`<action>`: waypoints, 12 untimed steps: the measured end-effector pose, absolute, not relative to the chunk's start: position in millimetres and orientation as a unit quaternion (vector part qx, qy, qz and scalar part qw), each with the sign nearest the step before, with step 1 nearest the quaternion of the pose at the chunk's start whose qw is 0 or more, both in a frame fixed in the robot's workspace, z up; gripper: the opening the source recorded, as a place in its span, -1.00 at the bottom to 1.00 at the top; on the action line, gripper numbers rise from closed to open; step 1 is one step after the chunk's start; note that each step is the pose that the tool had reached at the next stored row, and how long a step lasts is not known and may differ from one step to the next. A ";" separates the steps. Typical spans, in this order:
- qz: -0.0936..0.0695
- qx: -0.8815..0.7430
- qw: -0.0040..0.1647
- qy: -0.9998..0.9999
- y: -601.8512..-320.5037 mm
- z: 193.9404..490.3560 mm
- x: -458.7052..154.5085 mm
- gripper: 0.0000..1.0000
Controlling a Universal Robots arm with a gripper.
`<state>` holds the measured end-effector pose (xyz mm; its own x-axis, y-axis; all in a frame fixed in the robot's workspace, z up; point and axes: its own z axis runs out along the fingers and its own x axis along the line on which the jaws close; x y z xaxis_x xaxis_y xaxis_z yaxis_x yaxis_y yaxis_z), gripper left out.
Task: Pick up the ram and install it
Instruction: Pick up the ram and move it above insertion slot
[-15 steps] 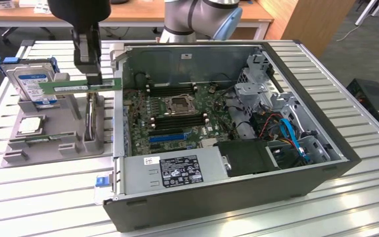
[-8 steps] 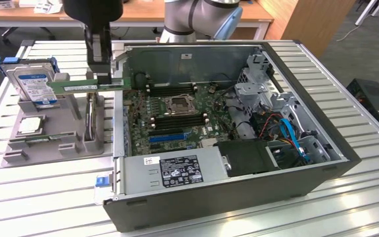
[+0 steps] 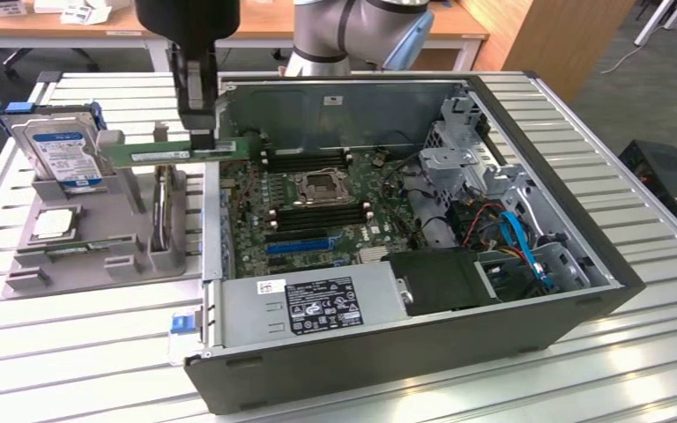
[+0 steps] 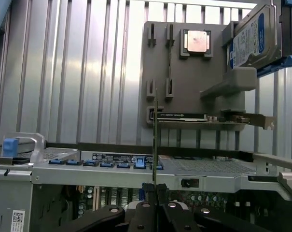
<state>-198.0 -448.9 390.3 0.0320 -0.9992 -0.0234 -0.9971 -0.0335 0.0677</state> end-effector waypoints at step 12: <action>-0.033 0.718 0.017 -0.695 -448.9 390.3 -170.5 -0.75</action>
<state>-170.5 -448.9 390.3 0.0319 -0.9992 -0.0234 -0.9970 -0.0334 0.0701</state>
